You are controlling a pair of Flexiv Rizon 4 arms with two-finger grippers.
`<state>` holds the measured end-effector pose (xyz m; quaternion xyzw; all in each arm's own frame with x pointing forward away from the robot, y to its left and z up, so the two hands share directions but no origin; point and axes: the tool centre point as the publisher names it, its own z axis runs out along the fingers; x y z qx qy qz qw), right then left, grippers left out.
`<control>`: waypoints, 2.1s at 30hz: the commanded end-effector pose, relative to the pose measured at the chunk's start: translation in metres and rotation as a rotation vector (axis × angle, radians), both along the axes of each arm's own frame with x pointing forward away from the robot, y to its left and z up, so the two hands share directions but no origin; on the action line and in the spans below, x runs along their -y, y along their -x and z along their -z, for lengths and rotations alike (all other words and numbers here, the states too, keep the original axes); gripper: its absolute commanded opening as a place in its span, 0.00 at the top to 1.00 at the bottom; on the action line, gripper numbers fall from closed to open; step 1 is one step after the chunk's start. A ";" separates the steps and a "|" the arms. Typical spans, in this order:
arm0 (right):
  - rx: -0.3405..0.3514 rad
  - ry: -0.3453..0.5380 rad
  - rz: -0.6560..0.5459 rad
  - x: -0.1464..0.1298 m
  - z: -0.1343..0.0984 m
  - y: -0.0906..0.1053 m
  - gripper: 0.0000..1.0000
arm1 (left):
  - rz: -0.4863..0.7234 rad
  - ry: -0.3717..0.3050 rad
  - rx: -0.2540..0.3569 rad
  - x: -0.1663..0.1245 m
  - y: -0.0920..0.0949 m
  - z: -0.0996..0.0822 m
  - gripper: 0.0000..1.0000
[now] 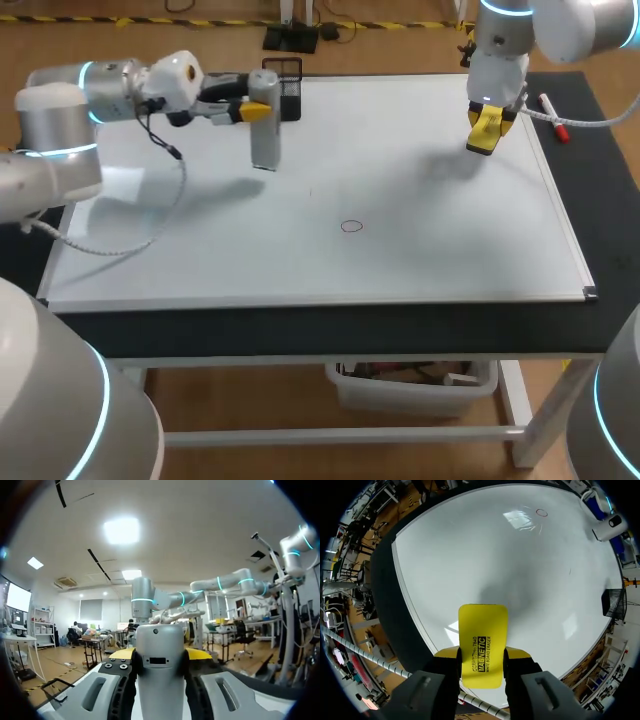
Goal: Pick up the inspection probe, press it on each red-marked spot on the whiteboard one by one, put down the probe, pick up the eraser, and wipe off all the red marks.
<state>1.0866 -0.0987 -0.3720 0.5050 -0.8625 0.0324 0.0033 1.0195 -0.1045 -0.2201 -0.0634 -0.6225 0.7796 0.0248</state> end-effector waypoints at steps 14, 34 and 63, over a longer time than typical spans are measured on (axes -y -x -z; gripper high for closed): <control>-0.001 0.003 -0.001 0.000 -0.001 0.000 1.00 | -0.264 0.004 -0.048 -0.087 -0.020 -0.001 1.00; -0.001 0.003 -0.001 0.000 -0.001 0.000 1.00 | -0.343 0.040 -0.060 -0.125 -0.030 -0.003 1.00; 0.011 0.030 -0.070 -0.026 -0.007 0.012 1.00 | -0.343 0.040 -0.060 -0.125 -0.030 -0.003 1.00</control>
